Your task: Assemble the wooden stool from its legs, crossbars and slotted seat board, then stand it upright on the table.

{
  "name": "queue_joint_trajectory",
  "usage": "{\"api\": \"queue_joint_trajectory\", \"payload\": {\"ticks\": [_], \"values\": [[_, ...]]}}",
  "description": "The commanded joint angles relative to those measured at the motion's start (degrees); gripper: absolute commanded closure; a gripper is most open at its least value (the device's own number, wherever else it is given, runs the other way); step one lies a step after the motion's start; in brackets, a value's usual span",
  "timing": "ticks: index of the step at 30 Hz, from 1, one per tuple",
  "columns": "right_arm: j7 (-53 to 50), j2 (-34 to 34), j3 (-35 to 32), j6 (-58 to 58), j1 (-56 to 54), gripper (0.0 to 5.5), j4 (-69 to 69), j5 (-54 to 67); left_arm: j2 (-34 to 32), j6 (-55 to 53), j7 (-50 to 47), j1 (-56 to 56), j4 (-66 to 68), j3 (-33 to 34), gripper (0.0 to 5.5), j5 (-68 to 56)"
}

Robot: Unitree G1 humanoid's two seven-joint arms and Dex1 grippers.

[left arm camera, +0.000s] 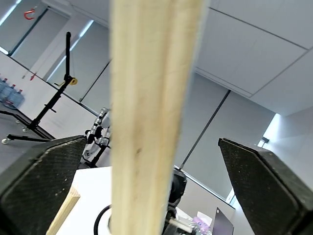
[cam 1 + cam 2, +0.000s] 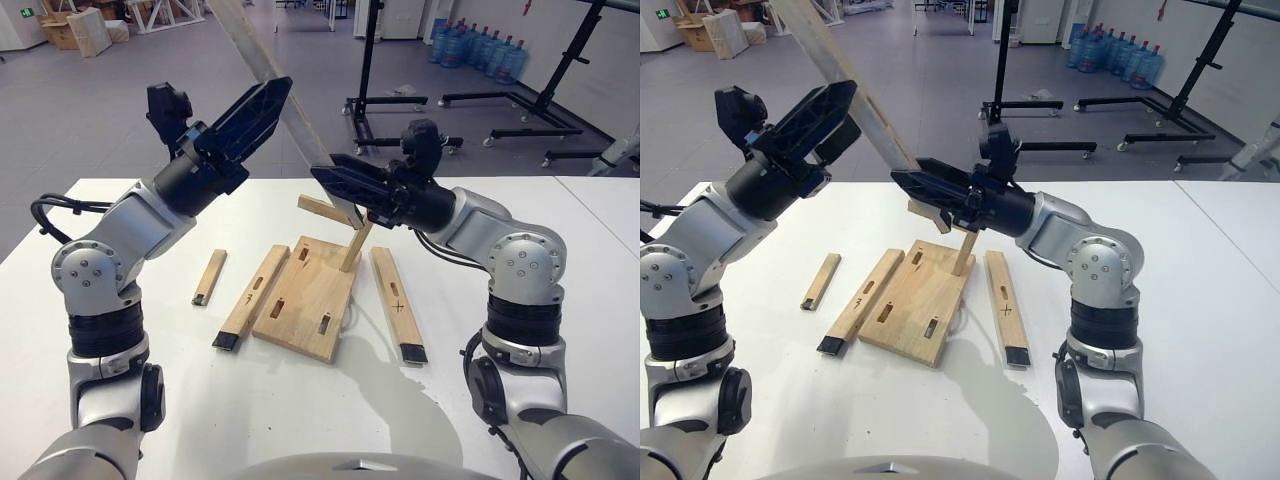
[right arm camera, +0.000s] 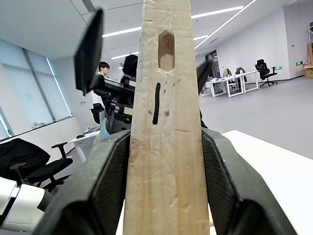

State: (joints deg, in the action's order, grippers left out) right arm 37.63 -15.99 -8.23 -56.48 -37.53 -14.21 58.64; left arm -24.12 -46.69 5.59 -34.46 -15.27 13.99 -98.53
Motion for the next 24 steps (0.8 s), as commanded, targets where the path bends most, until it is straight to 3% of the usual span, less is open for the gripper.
{"api": "queue_joint_trajectory", "payload": {"ticks": [1,9,24], "values": [[0.66,-0.72,0.76,-0.28,1.10,3.46,-0.40,1.27,-0.13,0.62,-0.82,-1.72,0.05,0.14,0.59,-2.03],[1.69,-2.07,0.98,-1.41,3.62,3.46,-0.83,4.32,-1.85,-1.31,-3.28,-1.16,3.98,-0.95,0.59,-9.88],[0.34,-2.27,2.30,-1.15,4.09,3.46,-1.26,5.90,-2.20,-1.37,-4.15,-1.59,5.87,-1.78,0.59,-11.50]]}}
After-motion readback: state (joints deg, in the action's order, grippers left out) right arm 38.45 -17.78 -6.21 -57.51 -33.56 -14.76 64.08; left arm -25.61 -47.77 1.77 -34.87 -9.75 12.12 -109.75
